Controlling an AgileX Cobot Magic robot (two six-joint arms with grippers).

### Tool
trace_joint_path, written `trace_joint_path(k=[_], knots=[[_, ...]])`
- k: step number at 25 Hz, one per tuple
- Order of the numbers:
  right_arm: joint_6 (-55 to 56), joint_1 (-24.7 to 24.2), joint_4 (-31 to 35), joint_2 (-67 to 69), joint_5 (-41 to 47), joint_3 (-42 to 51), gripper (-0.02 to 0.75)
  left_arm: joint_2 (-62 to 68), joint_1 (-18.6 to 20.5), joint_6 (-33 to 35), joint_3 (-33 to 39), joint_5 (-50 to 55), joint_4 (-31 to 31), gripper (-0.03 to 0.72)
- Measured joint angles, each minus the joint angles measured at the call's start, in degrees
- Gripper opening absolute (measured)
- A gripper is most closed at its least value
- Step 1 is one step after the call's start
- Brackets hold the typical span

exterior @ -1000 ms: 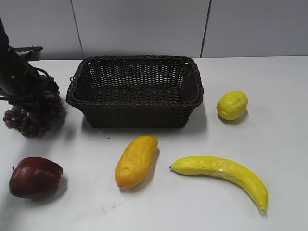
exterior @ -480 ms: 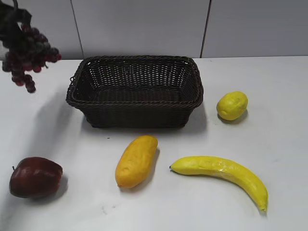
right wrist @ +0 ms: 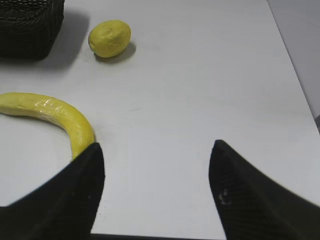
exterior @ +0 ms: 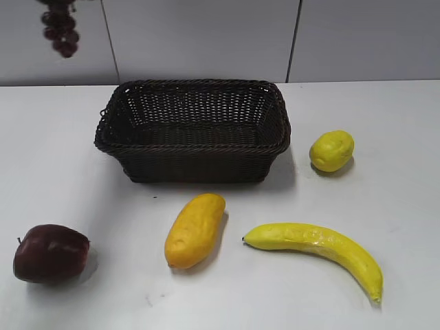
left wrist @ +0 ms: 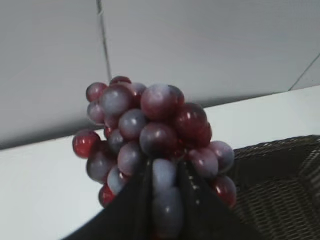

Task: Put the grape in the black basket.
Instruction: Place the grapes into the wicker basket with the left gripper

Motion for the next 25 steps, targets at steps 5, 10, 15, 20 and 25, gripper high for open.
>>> trace_joint_path(k=[5, 10, 15, 20, 25], knots=[[0.04, 0.0, 0.0, 0.0, 0.0, 0.0, 0.5, 2.49, -6.06, 0.0, -0.06, -7.34, 0.0, 0.109], [0.04, 0.0, 0.0, 0.0, 0.0, 0.0, 0.5, 7.58, -8.63, 0.0, -0.06, -9.33, 0.0, 0.109], [-0.01, 0.0, 0.0, 0.0, 0.0, 0.0, 0.5, 14.41, -9.65, 0.0, -0.06, -7.5, -0.19, 0.109], [0.05, 0.0, 0.0, 0.0, 0.0, 0.0, 0.5, 21.04, -9.82, 0.0, -0.06, -2.33, -1.69, 0.106], [0.05, 0.0, 0.0, 0.0, 0.0, 0.0, 0.5, 25.98, -9.83, 0.0, -0.06, 2.66, -2.21, 0.105]])
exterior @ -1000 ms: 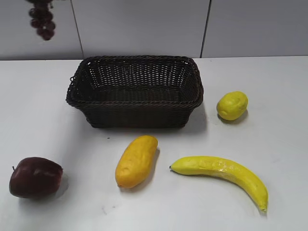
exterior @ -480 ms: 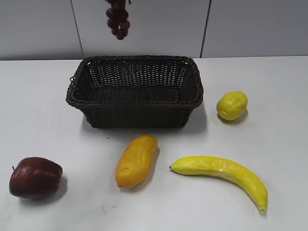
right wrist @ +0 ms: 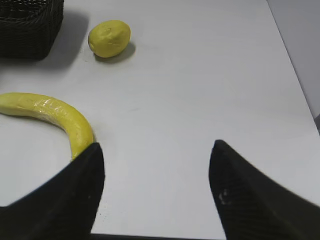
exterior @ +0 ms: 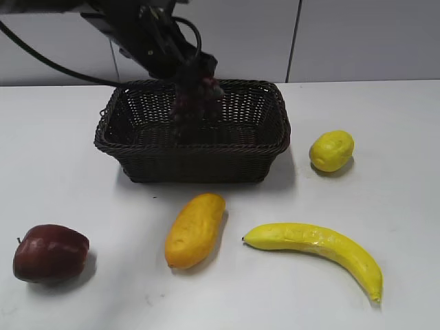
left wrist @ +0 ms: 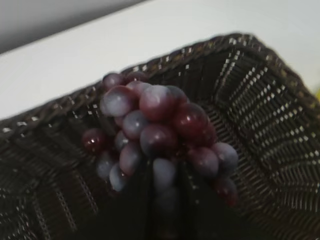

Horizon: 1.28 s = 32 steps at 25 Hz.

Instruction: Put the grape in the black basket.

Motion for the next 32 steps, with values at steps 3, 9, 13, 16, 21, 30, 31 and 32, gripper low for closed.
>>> trace_joint_path(k=[3, 9, 13, 16, 21, 30, 31, 32], knots=[[0.0, 0.0, 0.0, 0.0, 0.0, 0.0, 0.5, 1.1, -0.05, 0.0, 0.0, 1.22, 0.0, 0.105], [0.0, 0.0, 0.0, 0.0, 0.0, 0.0, 0.5, 1.26, 0.01, 0.05, -0.11, 4.59, 0.05, 0.21], [0.0, 0.0, 0.0, 0.0, 0.0, 0.0, 0.5, 0.15, 0.83, 0.05, -0.11, 6.52, 0.05, 0.564], [0.0, 0.0, 0.0, 0.0, 0.0, 0.0, 0.5, -1.94, 2.1, 0.05, -1.92, 8.4, 0.11, 0.613], [0.0, 0.0, 0.0, 0.0, 0.0, 0.0, 0.5, -6.14, 5.5, 0.05, -8.75, 11.27, 0.63, 0.559], [0.0, 0.0, 0.0, 0.0, 0.0, 0.0, 0.5, -12.57, 14.65, 0.05, -15.23, 20.0, 7.19, 0.544], [0.0, 0.0, 0.0, 0.0, 0.0, 0.0, 0.5, -12.76, 16.09, 0.05, -15.28, 22.13, 7.94, 0.544], [0.0, 0.0, 0.0, 0.0, 0.0, 0.0, 0.5, -12.82, 17.56, 0.05, -15.28, 25.79, 8.36, 0.543]])
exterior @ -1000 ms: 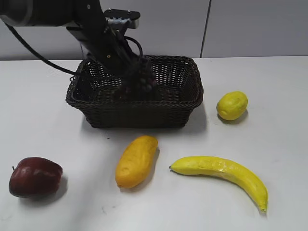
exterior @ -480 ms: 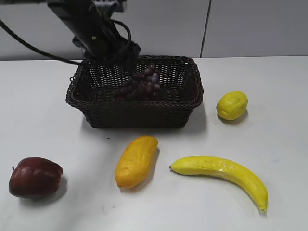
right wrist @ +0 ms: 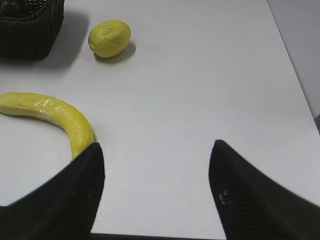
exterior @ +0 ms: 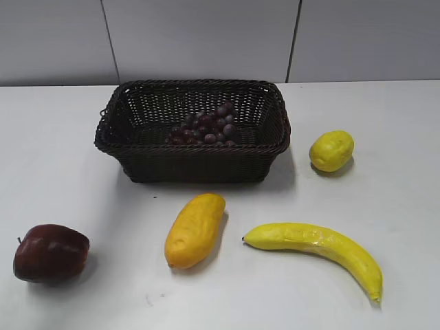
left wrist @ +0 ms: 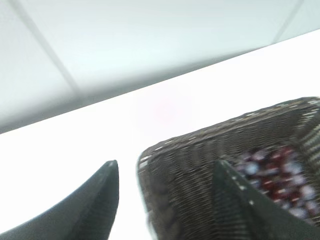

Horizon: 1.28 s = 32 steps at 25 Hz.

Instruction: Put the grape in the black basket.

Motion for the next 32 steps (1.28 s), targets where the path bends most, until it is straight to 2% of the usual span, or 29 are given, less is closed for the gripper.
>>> trace_joint_path(k=[3, 10, 14, 26, 32], knots=[[0.0, 0.0, 0.0, 0.0, 0.0, 0.0, 0.5, 0.05, 4.23, 0.0, 0.0, 6.33, 0.84, 0.538], [0.0, 0.0, 0.0, 0.0, 0.0, 0.0, 0.5, -2.88, 12.03, -3.68, 5.38, 7.33, 0.95, 0.478], [0.0, 0.0, 0.0, 0.0, 0.0, 0.0, 0.5, -8.17, 12.57, -4.67, 13.42, 7.33, 0.84, 0.455], [0.0, 0.0, 0.0, 0.0, 0.0, 0.0, 0.5, -32.38, 12.52, -4.84, 49.27, 7.55, 1.0, 0.442], [0.0, 0.0, 0.0, 0.0, 0.0, 0.0, 0.5, -44.74, 12.52, -4.84, 60.51, 7.13, 1.0, 0.429]])
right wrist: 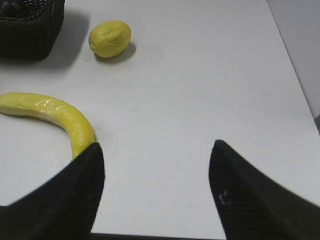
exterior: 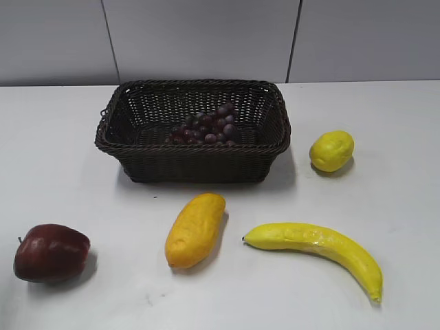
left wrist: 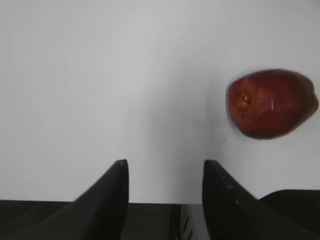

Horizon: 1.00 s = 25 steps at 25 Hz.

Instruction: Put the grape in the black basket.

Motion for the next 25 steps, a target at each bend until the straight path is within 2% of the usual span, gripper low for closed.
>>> trace_joint_path(k=[9, 25], knots=[[0.0, 0.0, 0.0, 0.0, 0.0, 0.0, 0.5, -18.79, 0.0, 0.0, 9.76, -1.68, 0.0, 0.426], [0.0, 0.0, 0.0, 0.0, 0.0, 0.0, 0.5, -43.07, 0.0, 0.0, 19.31, -7.08, -0.05, 0.425]])
